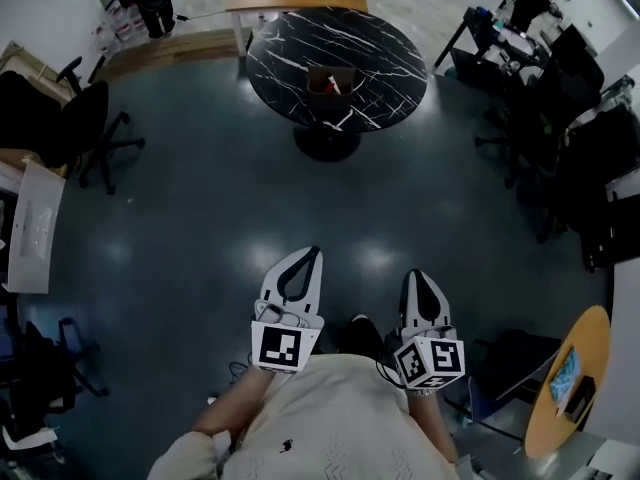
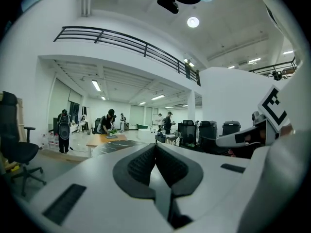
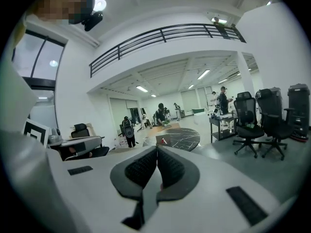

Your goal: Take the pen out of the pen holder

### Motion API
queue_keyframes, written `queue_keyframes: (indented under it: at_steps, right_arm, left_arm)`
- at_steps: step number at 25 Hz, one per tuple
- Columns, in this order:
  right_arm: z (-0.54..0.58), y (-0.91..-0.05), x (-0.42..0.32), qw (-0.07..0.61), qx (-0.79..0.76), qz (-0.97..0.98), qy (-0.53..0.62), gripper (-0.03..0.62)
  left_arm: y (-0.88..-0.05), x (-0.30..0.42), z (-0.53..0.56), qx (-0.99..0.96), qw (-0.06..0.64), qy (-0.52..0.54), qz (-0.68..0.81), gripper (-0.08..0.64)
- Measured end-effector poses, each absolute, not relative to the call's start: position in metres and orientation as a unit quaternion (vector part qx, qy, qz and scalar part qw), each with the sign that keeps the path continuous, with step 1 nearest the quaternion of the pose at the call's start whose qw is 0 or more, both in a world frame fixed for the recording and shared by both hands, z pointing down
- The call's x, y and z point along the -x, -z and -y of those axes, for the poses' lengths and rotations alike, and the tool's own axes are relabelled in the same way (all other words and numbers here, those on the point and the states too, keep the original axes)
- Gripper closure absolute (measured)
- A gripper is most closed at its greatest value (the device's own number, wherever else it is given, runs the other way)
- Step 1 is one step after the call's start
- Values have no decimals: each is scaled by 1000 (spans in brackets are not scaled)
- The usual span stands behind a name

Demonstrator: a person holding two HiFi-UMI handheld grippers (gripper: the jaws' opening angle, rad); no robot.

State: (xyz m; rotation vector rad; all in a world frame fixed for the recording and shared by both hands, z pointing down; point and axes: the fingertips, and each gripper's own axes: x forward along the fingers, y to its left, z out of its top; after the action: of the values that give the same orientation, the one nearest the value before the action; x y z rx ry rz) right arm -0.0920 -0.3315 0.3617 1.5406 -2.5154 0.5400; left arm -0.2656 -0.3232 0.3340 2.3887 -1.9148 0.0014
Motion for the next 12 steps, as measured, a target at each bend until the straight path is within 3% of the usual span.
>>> queue_keyframes:
  at_steps: [12]
  right_arm:
    - [472,-387,137,73,-469,863,-176,574]
  left_arm:
    - [-354,306,434,-744,49,-21,666,548]
